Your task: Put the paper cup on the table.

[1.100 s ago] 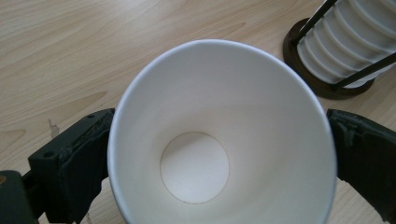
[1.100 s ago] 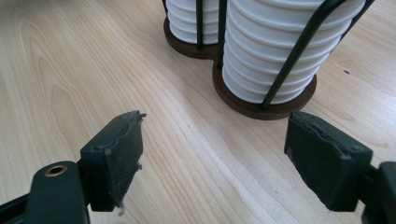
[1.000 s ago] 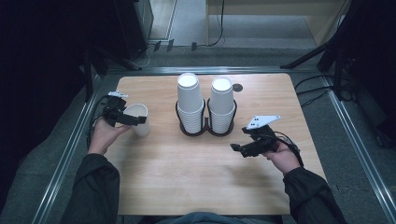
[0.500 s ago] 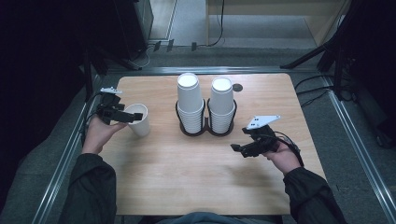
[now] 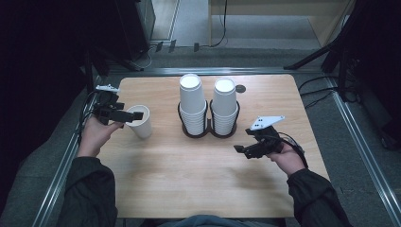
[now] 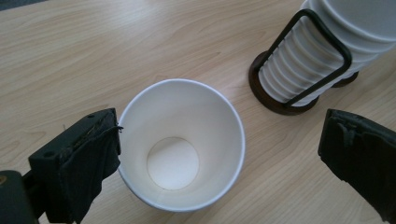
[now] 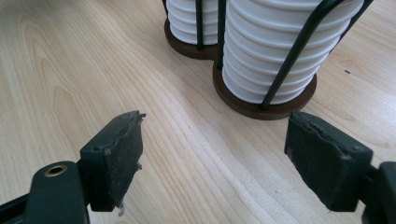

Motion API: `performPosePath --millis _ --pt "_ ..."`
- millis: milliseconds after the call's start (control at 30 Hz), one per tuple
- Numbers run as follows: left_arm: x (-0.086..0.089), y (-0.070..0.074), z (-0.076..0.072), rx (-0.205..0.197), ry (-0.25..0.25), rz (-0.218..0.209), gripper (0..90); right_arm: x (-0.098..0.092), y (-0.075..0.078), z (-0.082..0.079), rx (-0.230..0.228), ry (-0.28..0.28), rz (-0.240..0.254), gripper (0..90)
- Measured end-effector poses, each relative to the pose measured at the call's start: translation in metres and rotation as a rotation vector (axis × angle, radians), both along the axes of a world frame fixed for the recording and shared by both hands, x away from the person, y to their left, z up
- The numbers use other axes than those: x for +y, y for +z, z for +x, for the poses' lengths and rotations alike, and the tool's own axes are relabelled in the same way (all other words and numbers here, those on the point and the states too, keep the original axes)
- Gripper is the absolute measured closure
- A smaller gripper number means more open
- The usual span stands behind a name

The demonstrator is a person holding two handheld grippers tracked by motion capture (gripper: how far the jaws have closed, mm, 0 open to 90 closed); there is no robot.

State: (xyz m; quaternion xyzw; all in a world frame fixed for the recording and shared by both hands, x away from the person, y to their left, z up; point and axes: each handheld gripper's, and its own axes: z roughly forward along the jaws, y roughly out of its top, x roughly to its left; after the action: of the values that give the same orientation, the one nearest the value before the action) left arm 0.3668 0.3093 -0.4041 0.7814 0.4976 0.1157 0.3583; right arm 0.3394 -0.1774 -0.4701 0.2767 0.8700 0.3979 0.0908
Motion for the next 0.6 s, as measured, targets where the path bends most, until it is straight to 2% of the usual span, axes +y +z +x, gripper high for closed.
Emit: performPosePath --millis 100,267,300,333,367,400,433,600 --pt "-0.007 0.005 -0.005 -0.008 -0.028 -0.012 0.0 0.001 0.0 0.001 -0.001 0.004 -0.001 19.9" --pt "-0.017 0.006 -0.008 -0.01 -0.046 0.026 0.0 0.002 0.001 0.002 -0.001 0.009 -0.002 20.0" --pt "-0.021 0.006 -0.01 -0.011 -0.067 0.024 0.0 0.002 0.001 0.003 -0.001 0.011 -0.003 20.0" --pt "-0.021 0.006 -0.01 -0.011 -0.067 0.024 0.0 0.002 0.001 0.003 -0.001 0.011 -0.003 20.0" --pt "-0.025 0.006 -0.011 -0.026 -0.093 0.025 0.0 0.003 0.001 0.004 -0.002 0.015 -0.002 20.0" --pt "-0.025 0.006 -0.011 -0.026 -0.093 0.025 0.0 0.003 0.001 0.004 -0.002 0.015 -0.002 20.0" --pt "-0.03 0.005 -0.013 -0.036 -0.106 0.041 0.0 0.005 0.001 0.005 -0.002 0.018 -0.002 19.9" --pt "-0.04 0.003 -0.017 -0.045 -0.143 0.034 0.0 0.008 0.002 0.007 -0.004 0.027 -0.003 20.0"
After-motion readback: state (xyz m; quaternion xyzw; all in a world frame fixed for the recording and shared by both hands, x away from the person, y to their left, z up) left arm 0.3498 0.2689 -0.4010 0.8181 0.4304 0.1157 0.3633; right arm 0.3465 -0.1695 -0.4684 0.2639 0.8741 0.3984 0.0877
